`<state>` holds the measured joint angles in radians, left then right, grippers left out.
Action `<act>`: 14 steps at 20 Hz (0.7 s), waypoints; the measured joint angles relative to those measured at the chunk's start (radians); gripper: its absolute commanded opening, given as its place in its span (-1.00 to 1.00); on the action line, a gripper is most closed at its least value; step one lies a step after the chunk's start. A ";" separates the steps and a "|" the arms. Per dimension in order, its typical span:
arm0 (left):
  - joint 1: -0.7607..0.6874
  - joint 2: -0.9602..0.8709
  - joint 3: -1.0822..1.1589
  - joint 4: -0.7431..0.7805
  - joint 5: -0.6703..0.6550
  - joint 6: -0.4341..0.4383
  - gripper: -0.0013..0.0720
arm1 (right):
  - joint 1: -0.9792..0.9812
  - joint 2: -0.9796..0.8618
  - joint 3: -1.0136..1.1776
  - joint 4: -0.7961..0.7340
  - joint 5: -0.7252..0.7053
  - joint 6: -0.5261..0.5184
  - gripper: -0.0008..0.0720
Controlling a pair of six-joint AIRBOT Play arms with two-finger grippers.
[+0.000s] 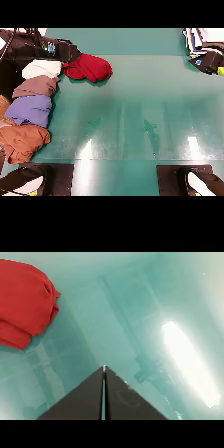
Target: Fold the shirts.
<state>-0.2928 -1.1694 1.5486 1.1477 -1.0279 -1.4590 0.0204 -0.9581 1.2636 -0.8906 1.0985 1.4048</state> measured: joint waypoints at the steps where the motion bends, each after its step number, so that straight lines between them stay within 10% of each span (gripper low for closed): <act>1: 0.000 0.000 0.000 0.000 0.000 0.000 -0.90 | 0.000 0.000 0.000 0.000 0.000 0.000 -0.94; 14: 0.000 0.000 0.000 -0.021 0.051 -0.008 -0.90 | 0.000 0.000 0.000 0.000 0.000 0.000 -0.94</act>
<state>-0.2928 -1.1694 1.5486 1.1271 -0.9768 -1.4666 0.0204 -0.9581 1.2636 -0.8902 1.0985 1.4048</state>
